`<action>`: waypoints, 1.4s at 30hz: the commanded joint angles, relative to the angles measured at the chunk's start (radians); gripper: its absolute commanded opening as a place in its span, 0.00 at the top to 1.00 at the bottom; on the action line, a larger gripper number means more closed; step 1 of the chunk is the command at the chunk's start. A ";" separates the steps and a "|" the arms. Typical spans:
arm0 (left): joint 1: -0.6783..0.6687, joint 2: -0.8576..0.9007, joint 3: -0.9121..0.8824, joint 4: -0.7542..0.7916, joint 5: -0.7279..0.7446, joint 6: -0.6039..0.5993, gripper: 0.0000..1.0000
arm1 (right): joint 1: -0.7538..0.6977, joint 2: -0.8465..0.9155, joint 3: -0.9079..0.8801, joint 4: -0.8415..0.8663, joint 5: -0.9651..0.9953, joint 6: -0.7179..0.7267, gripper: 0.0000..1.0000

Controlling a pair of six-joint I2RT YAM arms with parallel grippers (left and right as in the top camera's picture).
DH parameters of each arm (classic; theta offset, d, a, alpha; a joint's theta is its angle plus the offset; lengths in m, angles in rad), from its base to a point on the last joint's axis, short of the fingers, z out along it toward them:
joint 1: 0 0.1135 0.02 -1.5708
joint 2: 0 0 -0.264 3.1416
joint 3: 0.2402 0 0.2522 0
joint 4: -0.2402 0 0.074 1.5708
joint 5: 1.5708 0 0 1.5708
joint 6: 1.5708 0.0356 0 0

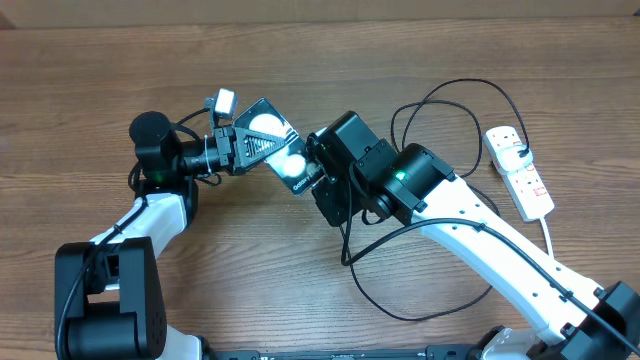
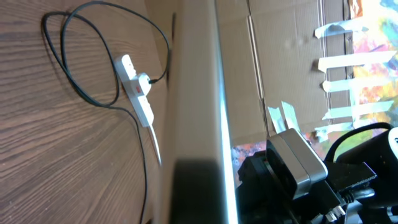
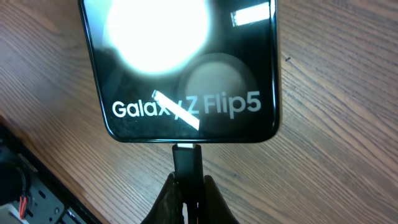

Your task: Plug charger to phone and switch on socket

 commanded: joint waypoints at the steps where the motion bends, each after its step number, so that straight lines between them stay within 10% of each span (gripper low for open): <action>1: -0.034 0.002 -0.002 0.003 0.098 -0.004 0.96 | 0.000 -0.005 0.019 0.071 0.008 0.030 0.96; 28: -0.050 0.002 -0.002 0.004 0.139 0.010 0.96 | 0.000 -0.005 0.049 0.079 -0.019 0.032 0.95; 42: -0.051 0.002 -0.002 -0.041 -0.120 0.057 0.96 | 0.000 -0.019 0.069 -0.148 -0.042 0.096 0.41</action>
